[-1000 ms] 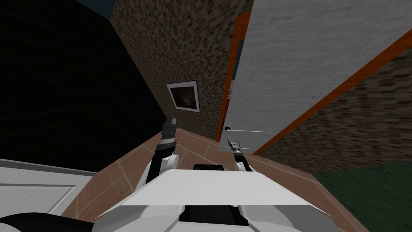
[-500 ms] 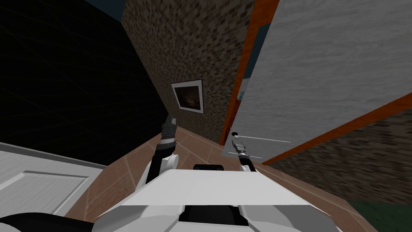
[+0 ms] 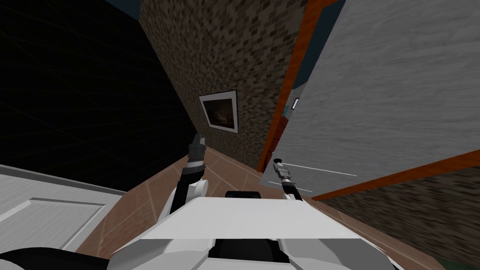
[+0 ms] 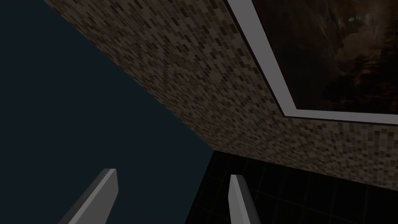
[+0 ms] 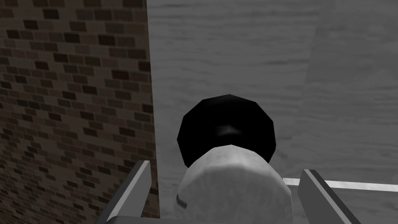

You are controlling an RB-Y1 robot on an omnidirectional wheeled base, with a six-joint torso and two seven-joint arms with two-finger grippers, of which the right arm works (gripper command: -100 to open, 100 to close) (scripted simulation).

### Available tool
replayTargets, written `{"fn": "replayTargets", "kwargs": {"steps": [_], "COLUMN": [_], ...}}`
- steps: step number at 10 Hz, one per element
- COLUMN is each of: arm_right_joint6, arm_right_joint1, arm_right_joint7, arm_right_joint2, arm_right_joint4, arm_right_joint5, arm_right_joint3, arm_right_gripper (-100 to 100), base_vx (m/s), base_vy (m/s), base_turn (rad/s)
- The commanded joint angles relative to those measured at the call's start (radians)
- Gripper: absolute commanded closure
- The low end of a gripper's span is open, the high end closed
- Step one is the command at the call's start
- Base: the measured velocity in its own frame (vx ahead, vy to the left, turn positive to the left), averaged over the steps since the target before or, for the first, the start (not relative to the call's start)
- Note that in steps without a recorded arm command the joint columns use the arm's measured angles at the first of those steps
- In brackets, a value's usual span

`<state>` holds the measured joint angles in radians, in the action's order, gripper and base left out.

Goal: Pull the door open

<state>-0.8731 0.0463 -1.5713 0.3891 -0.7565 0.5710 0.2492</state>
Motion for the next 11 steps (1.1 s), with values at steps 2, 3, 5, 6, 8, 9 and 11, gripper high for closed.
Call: {"fn": "replayTargets", "kwargs": {"steps": [2, 3, 5, 6, 8, 9, 11], "arm_right_joint6": [0.004, 0.004, 0.004, 0.004, -0.014, -0.025, -0.048], "arm_right_joint1": [0.001, 0.001, 0.001, 0.001, 0.015, 0.022, 0.038], "arm_right_joint7": [0.003, 0.003, 0.003, 0.003, -0.024, -0.039, -0.073], "arm_right_joint2": [0.0, 0.0, 0.0, 0.0, 0.021, 0.032, 0.056], "arm_right_joint4": [-0.004, -0.004, -0.004, -0.004, -0.005, -0.006, -0.01], "arm_right_joint5": [0.0, 0.0, 0.0, 0.0, -0.009, -0.014, -0.025], "arm_right_joint3": [0.0, 0.0, 0.0, 0.0, 0.022, 0.035, 0.063], "arm_right_gripper": [100, 100, 100, 100, 100, 100, 100], "base_vx": [-0.007, -0.011, -0.003, 0.0, -0.134, -0.191, -0.223], "base_vy": [-0.003, 0.0, 0.0, 0.0, -0.039, -0.03, -0.047], "base_turn": [-0.007, 0.008, 0.001, 0.0, 0.119, 0.07, 0.124]}}
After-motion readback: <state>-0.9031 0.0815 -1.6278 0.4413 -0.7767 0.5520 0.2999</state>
